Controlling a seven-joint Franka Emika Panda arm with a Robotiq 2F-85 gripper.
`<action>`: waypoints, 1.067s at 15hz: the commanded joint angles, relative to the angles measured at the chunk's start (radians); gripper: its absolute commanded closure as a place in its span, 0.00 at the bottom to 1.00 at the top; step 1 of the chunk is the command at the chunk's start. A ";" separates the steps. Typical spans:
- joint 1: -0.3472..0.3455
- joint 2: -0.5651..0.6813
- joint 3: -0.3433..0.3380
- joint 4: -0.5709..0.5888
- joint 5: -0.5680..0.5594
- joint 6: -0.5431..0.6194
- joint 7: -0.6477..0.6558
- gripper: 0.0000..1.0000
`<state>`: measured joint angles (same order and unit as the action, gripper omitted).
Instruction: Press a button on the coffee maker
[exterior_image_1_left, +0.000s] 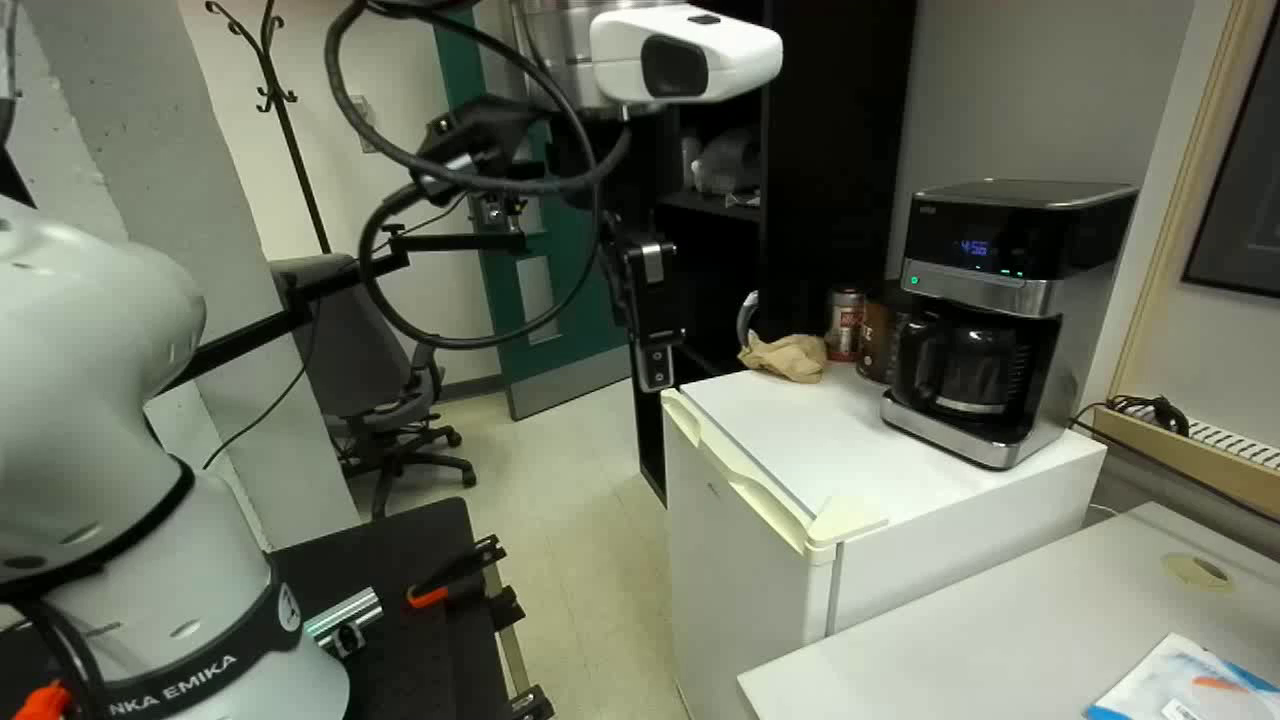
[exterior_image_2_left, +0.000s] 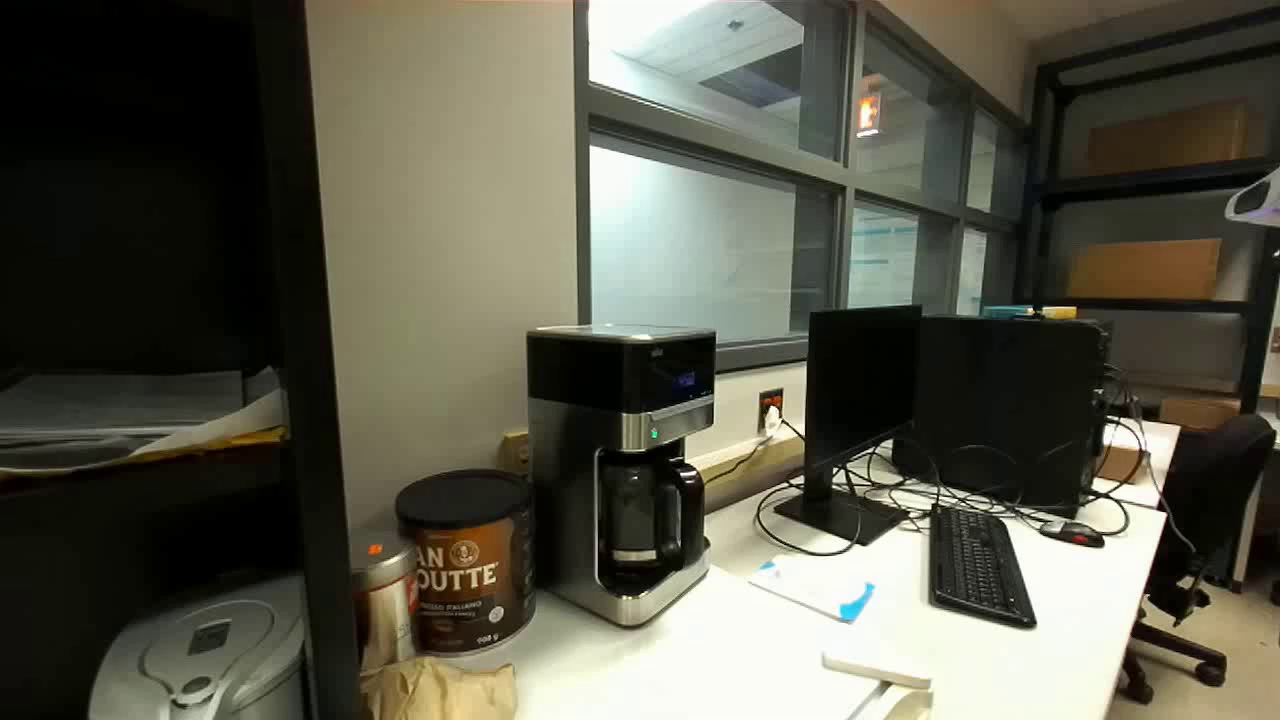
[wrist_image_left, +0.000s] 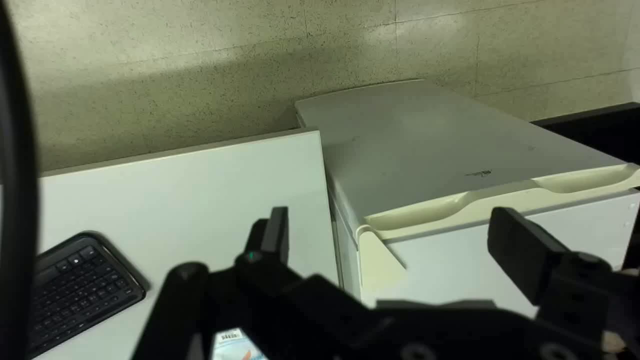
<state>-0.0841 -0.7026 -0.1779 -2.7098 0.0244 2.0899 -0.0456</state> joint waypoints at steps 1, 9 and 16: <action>-0.015 0.002 0.014 0.002 0.011 -0.003 -0.009 0.00; -0.015 0.002 0.014 0.002 0.011 -0.003 -0.009 0.00; 0.006 0.161 0.120 0.118 -0.153 0.082 -0.043 0.00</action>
<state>-0.0798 -0.6472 -0.1020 -2.6747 -0.0567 2.1307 -0.0611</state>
